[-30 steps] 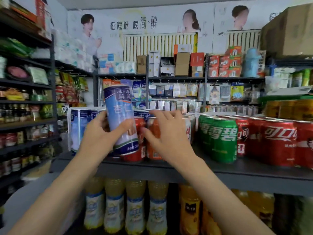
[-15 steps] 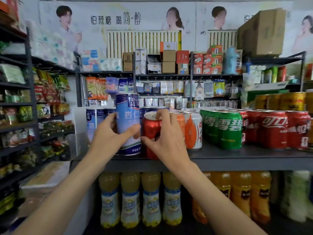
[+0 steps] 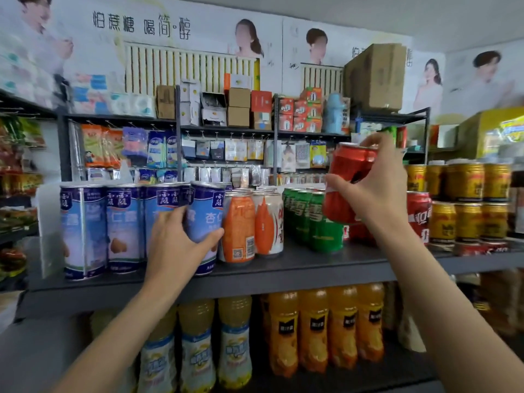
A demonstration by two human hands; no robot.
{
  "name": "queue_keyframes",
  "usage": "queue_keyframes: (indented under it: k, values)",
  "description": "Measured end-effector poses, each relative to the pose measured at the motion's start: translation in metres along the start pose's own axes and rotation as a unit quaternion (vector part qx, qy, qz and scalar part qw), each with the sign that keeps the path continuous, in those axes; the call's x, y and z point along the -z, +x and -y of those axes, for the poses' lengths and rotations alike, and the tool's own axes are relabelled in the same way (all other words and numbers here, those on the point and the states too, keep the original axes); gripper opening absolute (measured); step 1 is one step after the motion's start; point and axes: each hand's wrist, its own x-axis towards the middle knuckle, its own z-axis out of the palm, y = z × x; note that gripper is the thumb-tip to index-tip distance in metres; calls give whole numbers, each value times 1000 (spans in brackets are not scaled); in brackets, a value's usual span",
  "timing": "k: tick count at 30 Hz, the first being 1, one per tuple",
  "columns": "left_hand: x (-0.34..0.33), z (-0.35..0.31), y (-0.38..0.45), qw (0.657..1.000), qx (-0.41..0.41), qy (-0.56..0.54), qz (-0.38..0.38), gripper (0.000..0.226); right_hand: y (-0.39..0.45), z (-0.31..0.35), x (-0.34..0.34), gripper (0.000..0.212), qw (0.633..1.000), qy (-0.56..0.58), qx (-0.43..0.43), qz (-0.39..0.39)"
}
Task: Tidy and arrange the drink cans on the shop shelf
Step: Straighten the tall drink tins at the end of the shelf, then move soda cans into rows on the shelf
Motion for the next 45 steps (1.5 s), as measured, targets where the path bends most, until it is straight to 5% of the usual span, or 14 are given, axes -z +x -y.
queue_keyframes:
  k: [4,13,16,19,23,30,34,38,45]
  values:
    - [-12,-5,-1,999,4,34,-33,63,5,-51,8,71,994,-97,-42,22]
    - [-25,-5,-6,994,-19,95,-55,75,0,-102,-18,58,982,-55,-67,168]
    - [-35,-7,-9,991,-9,112,-68,74,3,-103,-18,63,971,-120,-61,198]
    - [-43,-11,-10,990,0,107,-92,75,1,-102,-15,72,957,-212,-36,197]
    - [-45,-17,-8,988,-16,93,-121,75,-7,-105,-18,69,969,-151,-57,189]
    - [-41,-37,-7,971,-137,130,-149,63,-18,-99,-36,67,969,-200,-67,130]
    - [-61,-70,-14,960,-244,118,-77,59,-26,-99,-31,75,988,-94,-90,89]
    - [-93,-115,-14,941,-314,117,44,61,-36,-111,-20,77,969,-78,-208,105]
    - [-138,-143,12,924,-271,192,190,67,-50,-121,-20,61,951,-182,-199,151]
